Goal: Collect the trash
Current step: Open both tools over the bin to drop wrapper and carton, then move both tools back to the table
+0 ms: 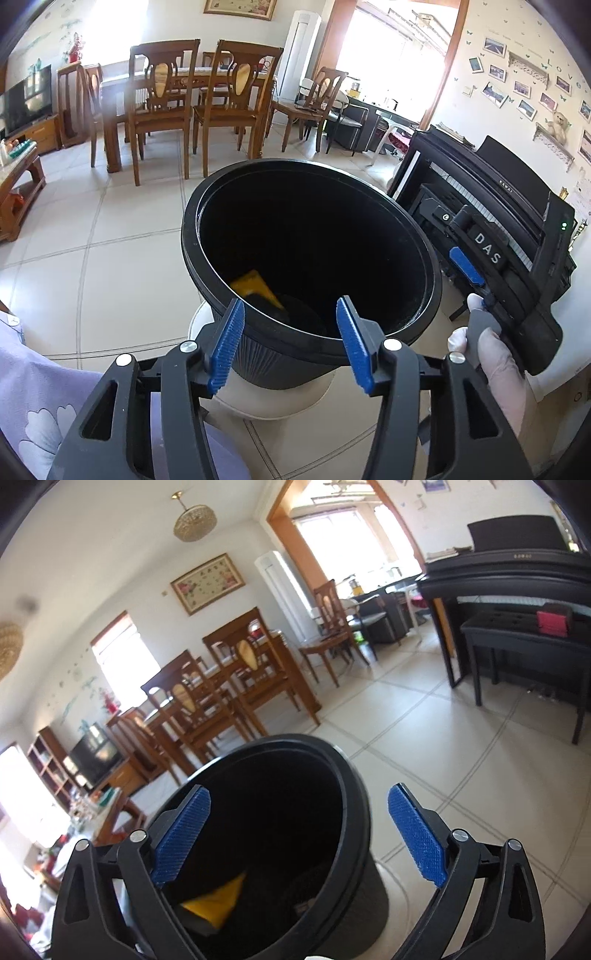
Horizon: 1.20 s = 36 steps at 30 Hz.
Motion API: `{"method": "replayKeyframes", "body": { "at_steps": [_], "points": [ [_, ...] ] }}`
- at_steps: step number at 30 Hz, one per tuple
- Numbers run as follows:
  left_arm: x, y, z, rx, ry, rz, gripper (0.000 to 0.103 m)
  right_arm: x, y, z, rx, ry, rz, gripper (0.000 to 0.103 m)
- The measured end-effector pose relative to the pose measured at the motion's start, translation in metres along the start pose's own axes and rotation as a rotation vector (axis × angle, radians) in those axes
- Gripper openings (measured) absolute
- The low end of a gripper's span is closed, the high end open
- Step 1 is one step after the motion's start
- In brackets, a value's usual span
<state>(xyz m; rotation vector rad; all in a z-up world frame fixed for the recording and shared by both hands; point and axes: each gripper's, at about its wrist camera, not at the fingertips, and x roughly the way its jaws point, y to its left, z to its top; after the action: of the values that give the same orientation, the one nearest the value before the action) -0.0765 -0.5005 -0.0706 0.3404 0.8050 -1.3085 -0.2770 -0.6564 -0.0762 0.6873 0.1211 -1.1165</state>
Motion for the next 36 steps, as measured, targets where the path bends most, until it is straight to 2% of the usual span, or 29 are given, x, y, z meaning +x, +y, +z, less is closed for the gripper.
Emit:
{"method": "replayKeyframes", "body": {
  "at_steps": [4, 5, 6, 7, 9, 11, 13, 16, 21, 24, 29, 31, 33, 35, 36],
  "points": [
    [-0.023, 0.002, -0.008, -0.016, -0.056, -0.002, 0.056, 0.013, -0.014, -0.001, 0.027, -0.066, -0.186, 0.098],
    [-0.033, 0.003, -0.012, -0.029, -0.080, -0.010, 0.061, 0.021, -0.015, 0.001, 0.022, -0.069, -0.247, 0.098],
    [-0.044, 0.003, -0.017, -0.039, -0.106, -0.016, 0.069, 0.031, -0.016, 0.005, 0.017, -0.070, -0.313, 0.098],
    [-0.055, 0.002, -0.023, -0.046, -0.135, -0.022, 0.071, 0.040, -0.016, 0.008, 0.010, -0.065, -0.389, 0.098],
    [-0.078, 0.000, -0.037, -0.045, -0.185, -0.039, 0.072, 0.056, -0.016, 0.014, -0.003, -0.054, -0.528, 0.098],
    [-0.100, -0.005, -0.053, -0.034, -0.225, -0.024, 0.072, 0.072, -0.016, 0.016, -0.050, -0.020, -0.624, 0.098],
    [-0.120, -0.009, -0.066, -0.019, -0.248, -0.011, 0.072, 0.077, -0.019, 0.018, -0.054, -0.004, -0.613, 0.098],
    [-0.146, -0.004, -0.087, -0.018, -0.261, 0.015, 0.072, 0.071, -0.032, 0.013, 0.044, 0.028, -0.548, 0.098],
    [-0.187, 0.025, -0.112, -0.094, -0.264, 0.083, 0.072, 0.044, -0.032, 0.007, 0.113, 0.049, -0.517, 0.098],
    [-0.212, 0.044, -0.123, -0.138, -0.283, 0.129, 0.072, 0.020, -0.014, -0.002, 0.095, 0.028, -0.520, 0.098],
    [-0.256, 0.076, -0.139, -0.223, -0.338, 0.230, 0.074, -0.005, -0.016, -0.019, 0.106, -0.025, -0.545, 0.098],
    [-0.280, 0.091, -0.150, -0.252, -0.375, 0.289, 0.074, -0.010, -0.020, -0.022, 0.072, -0.023, -0.561, 0.098],
    [-0.307, 0.114, -0.161, -0.276, -0.413, 0.368, 0.076, -0.014, -0.024, -0.025, 0.009, -0.029, -0.618, 0.098],
    [-0.338, 0.142, -0.179, -0.318, -0.449, 0.472, 0.085, -0.021, -0.028, -0.028, -0.034, -0.042, -0.671, 0.098],
    [-0.351, 0.156, -0.186, -0.344, -0.465, 0.522, 0.088, -0.022, -0.029, -0.030, -0.057, -0.047, -0.665, 0.098]
  ]
}}
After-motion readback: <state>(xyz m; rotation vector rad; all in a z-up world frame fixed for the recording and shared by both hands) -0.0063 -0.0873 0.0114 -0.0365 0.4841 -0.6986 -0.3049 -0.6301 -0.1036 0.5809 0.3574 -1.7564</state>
